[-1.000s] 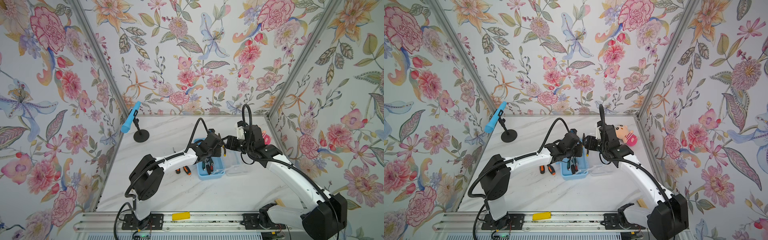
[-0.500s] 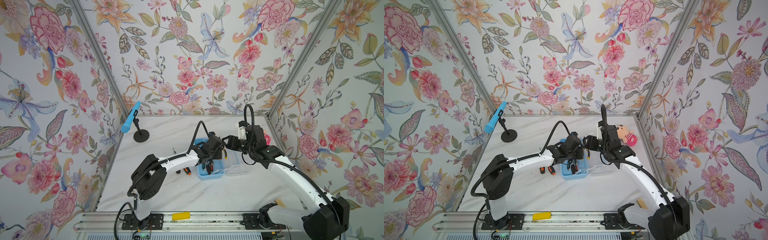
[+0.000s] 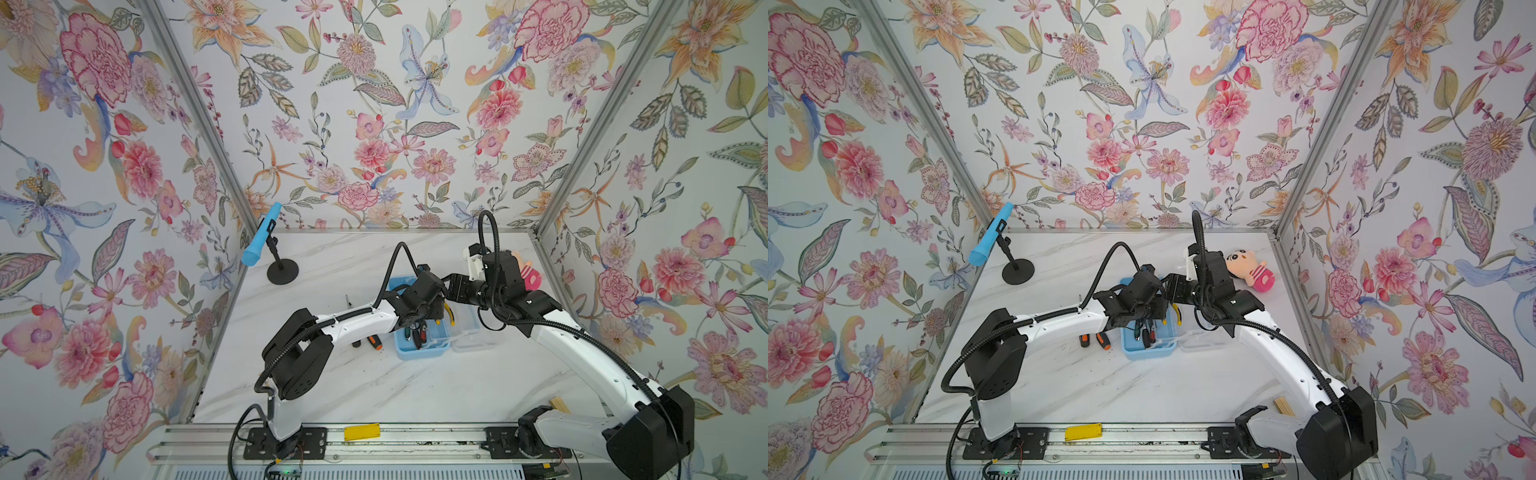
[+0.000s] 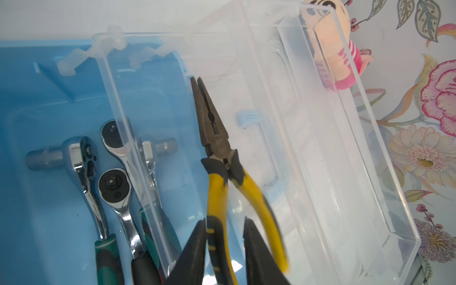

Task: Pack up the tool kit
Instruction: 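Carry the yellow-handled pliers into the blue box and open the left gripper, then withdraw the left gripper while the right gripper reaches over the screwdrivers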

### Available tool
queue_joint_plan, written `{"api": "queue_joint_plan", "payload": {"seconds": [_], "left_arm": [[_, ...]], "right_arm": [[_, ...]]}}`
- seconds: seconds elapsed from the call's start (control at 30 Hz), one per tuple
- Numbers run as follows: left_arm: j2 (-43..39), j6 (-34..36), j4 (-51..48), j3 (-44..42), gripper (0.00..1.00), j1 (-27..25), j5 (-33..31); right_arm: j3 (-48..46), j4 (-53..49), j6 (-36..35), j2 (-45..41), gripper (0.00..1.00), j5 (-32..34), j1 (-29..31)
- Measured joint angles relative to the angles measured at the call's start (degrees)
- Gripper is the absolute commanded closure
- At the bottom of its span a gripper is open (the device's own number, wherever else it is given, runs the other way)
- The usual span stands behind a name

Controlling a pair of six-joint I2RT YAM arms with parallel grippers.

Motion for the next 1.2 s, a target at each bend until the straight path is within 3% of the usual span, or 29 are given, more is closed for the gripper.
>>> {"api": "queue_joint_plan", "payload": {"seconds": [0.23,0.43,0.73,1.0,1.2], "left_arm": [[-3.1,0.9,0.9,-3.0,0.57,0.6,-1.3],[-19.1,1.7,4.3,-17.9,0.56,4.7,-4.4],[-39.1,-0.1,4.4,-38.0,0.55,13.8,-10.2],[-47.8,-2.7,7.1,-51.4,0.56,22.8,-6.5],[-49.7,-3.5,10.8,-55.1,0.57,25.9,-3.4]], "right_arm": [[2.4,-0.5,-0.4,1.4,0.39,0.4,0.9],[7.5,-2.7,-2.3,5.1,0.39,2.8,5.4],[15.2,-5.8,-5.7,18.3,0.31,3.8,17.9],[24.8,-8.7,-9.7,31.9,0.50,1.8,25.0],[30.8,-11.2,-11.5,41.4,0.49,2.2,26.2]]}}
